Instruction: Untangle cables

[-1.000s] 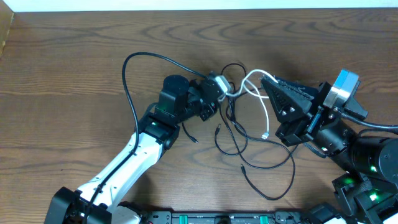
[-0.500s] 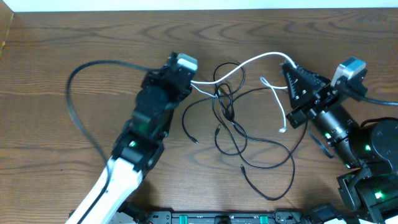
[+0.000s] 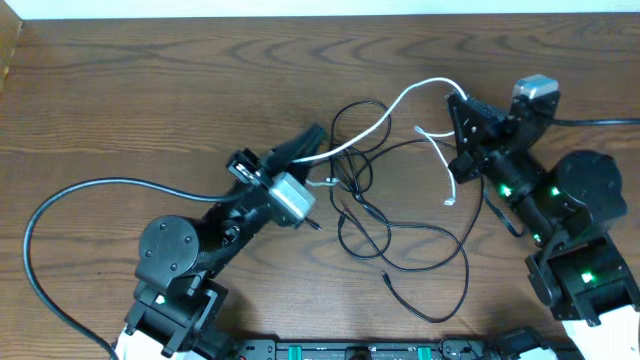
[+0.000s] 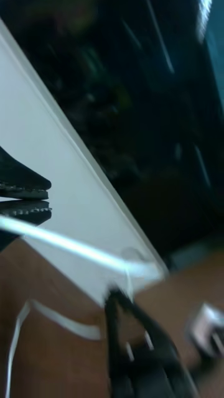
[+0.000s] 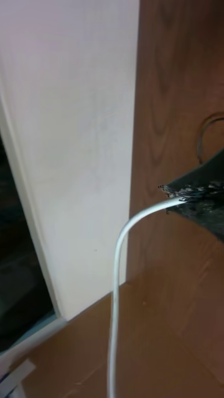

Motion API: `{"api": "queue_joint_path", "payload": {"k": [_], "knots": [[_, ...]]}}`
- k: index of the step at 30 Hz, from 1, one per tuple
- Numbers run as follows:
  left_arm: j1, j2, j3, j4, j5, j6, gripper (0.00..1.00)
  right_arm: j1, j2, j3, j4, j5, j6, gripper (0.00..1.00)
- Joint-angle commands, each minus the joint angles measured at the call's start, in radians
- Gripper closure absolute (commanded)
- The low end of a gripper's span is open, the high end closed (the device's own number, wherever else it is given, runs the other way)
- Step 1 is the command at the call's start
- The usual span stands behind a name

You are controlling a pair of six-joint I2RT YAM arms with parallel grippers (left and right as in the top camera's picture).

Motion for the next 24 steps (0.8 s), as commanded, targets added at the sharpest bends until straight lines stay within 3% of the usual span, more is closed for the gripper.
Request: {"api": "queue_joint_path", "payload": {"k": [1, 8, 15, 24], "knots": [[-0.002, 0.013, 0.012, 0.001, 0.228, -0.066, 0.92, -0.006, 0.027, 0.013, 0.000, -0.033, 0.006, 0.99], [-0.004, 0.142, 0.012, -0.029, 0.247, -0.272, 0.92, -0.006, 0.035, 0.013, 0.009, -0.032, 0.006, 0.99], [-0.050, 0.295, 0.012, 0.323, 0.402, -0.475, 0.92, -0.006, 0.037, 0.013, -0.019, -0.024, -0.031, 0.99], [-0.062, 0.330, 0.012, 0.538, 0.402, -0.483, 0.92, -0.006, 0.051, 0.012, -0.163, -0.054, -0.175, 0.99]]}}
